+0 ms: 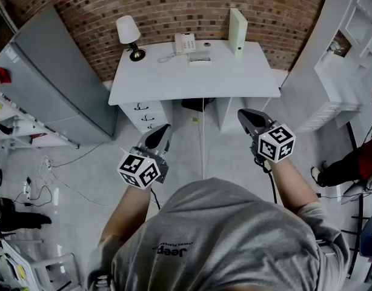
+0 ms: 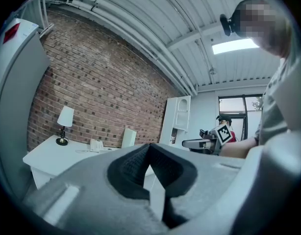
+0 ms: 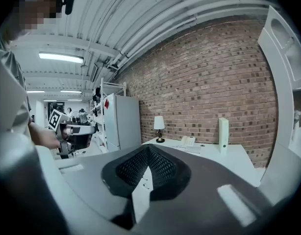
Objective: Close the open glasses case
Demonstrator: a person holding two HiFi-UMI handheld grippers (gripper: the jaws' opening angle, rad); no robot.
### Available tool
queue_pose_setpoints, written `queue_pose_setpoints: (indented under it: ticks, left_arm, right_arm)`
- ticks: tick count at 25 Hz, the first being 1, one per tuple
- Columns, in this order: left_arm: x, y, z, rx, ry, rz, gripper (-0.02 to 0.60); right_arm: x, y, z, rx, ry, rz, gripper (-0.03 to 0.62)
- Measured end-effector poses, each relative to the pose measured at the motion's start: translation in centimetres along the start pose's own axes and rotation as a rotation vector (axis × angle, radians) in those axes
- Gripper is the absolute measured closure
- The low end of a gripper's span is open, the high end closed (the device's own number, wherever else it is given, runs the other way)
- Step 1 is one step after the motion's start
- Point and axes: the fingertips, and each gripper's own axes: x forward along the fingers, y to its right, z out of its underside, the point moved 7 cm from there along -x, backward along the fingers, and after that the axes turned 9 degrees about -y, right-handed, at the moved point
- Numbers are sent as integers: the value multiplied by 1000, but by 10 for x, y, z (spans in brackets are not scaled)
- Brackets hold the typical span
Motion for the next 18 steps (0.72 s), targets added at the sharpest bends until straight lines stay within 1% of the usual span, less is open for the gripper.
queue_pose_setpoints:
  ticks: [8,18]
  left_arm:
    - [22,14,-3,6,8,-20,584]
    - [62,55,-5,5,13,-36,584]
  right_arm:
    - [-10,23,-6,-5,28,-31,585]
    - [-38,62,-7,-30,38,-61,585]
